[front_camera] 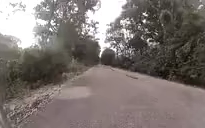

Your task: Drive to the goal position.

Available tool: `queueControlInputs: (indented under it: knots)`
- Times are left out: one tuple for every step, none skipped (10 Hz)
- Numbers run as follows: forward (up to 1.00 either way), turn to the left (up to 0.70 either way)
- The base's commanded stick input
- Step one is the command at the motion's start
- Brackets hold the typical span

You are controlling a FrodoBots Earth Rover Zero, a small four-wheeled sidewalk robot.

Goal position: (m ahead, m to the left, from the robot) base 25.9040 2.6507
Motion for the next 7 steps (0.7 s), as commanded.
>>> queueControlInputs:
  knots:
    - [0.70,0.00]
    - [0.70,0.00]
    - [0.70,0.00]
    - [0.70,0.00]
    - [0.70,0.00]
    - [0.70,0.00]
    - [0.70,0.00]
